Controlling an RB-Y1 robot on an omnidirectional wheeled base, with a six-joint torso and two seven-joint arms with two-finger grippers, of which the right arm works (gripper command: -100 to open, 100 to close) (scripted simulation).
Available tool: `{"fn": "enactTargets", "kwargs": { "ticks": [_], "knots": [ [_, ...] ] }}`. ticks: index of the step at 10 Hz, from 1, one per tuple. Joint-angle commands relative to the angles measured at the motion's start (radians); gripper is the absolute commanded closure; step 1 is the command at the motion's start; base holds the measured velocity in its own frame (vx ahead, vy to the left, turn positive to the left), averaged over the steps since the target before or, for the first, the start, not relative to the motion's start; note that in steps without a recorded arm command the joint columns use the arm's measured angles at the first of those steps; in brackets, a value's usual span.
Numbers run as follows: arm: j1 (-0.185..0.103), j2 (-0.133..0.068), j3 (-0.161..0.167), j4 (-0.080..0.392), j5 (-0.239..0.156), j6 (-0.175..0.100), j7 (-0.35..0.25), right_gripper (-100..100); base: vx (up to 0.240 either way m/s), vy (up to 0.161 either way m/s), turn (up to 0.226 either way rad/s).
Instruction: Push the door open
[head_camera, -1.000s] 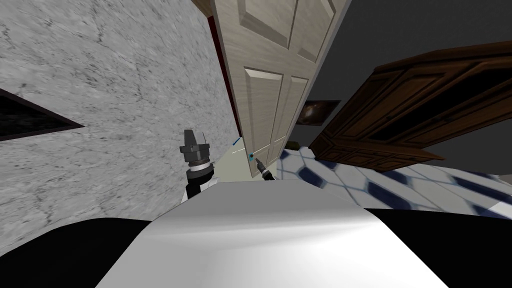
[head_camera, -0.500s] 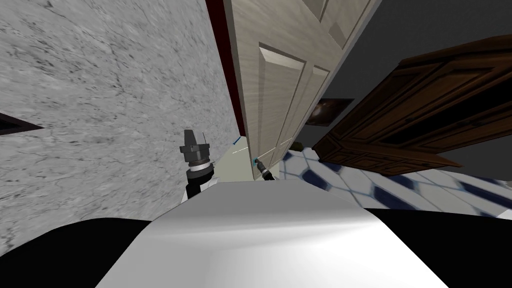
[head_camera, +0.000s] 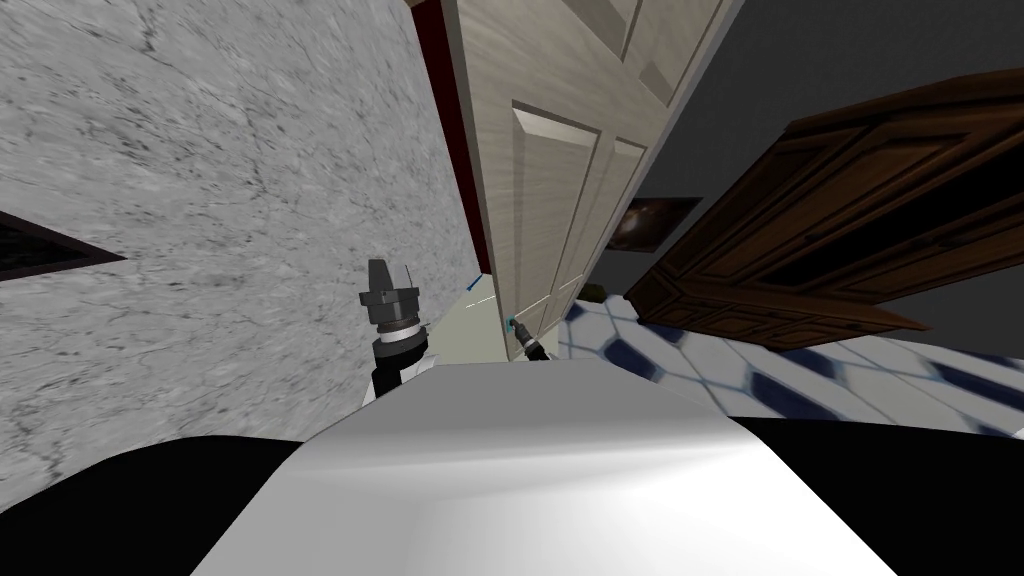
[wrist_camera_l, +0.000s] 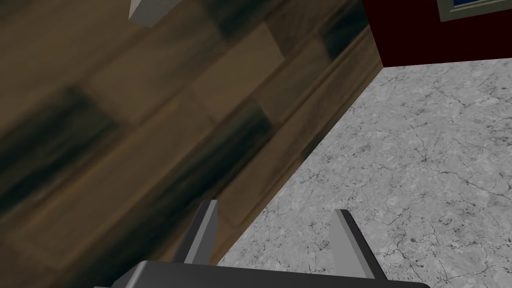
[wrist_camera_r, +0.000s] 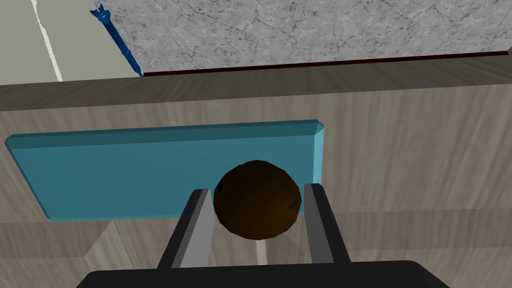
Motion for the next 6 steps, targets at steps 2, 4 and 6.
{"fn": "enactTargets", "kwargs": {
  "ticks": [2, 4, 6],
  "knots": [
    [-0.004, 0.001, -0.025, 0.006, -0.006, 0.001, 0.006, 100, 0.089, 0.108, -0.043],
    [-0.008, 0.005, -0.051, 0.013, -0.011, 0.002, 0.013, 100, 0.120, 0.154, -0.032],
    [-0.012, 0.011, -0.079, 0.020, -0.018, 0.003, 0.020, 100, 0.125, 0.148, -0.036]
  ]
}}
